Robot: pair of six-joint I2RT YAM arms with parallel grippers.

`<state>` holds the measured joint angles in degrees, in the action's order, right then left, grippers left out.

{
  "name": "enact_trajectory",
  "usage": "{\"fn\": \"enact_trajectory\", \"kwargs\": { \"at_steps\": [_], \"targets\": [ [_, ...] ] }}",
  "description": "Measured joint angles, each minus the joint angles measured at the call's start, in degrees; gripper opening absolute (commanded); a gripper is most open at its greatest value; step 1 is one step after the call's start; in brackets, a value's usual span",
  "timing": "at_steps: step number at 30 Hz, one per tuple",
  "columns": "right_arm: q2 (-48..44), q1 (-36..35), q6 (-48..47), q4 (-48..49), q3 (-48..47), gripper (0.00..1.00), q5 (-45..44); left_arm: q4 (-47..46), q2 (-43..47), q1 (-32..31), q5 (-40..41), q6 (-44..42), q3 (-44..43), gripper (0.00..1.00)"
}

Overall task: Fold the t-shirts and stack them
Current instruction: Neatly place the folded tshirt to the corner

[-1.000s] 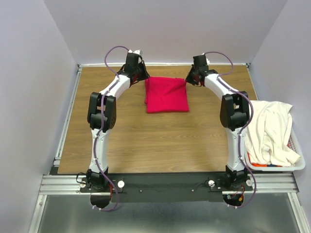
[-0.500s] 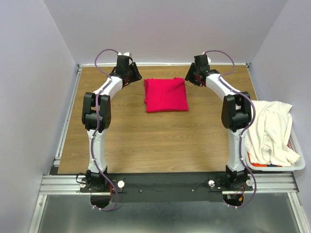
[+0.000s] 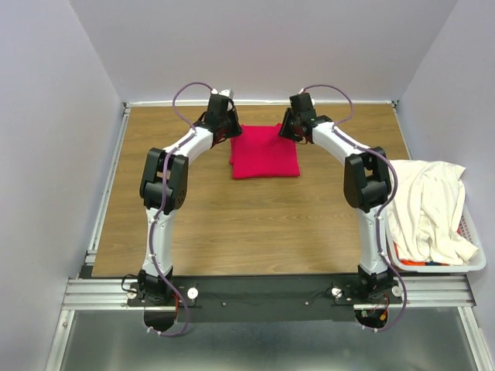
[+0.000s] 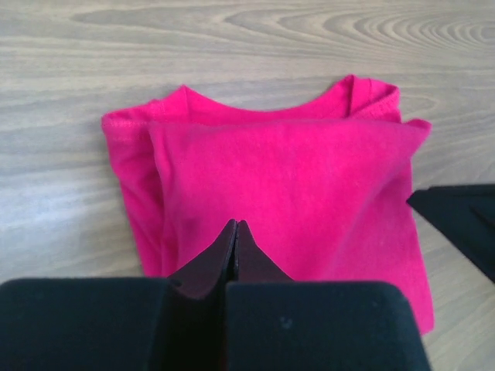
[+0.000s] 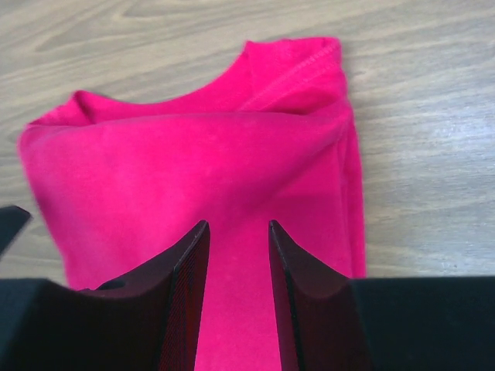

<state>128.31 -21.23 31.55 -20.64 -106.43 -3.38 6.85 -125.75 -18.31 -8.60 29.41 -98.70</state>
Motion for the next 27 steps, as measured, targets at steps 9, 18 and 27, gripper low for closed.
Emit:
{"fn": "enact_trajectory", "kwargs": {
  "at_steps": [9,18,27],
  "targets": [
    [2.71,1.51,0.85,1.01,4.66,0.43,0.24,2.27,-9.64,1.75,1.49,1.05,-7.8,0.01],
    [1.18,1.86,1.42,4.31,7.91,0.43,0.24,3.15,-11.21,3.82,1.4,1.95,-8.83,0.02],
    [0.35,1.86,1.36,4.48,8.83,0.5,0.79,3.08,-9.7,5.05,-1.49,1.81,-8.52,0.46]
  ]
}}
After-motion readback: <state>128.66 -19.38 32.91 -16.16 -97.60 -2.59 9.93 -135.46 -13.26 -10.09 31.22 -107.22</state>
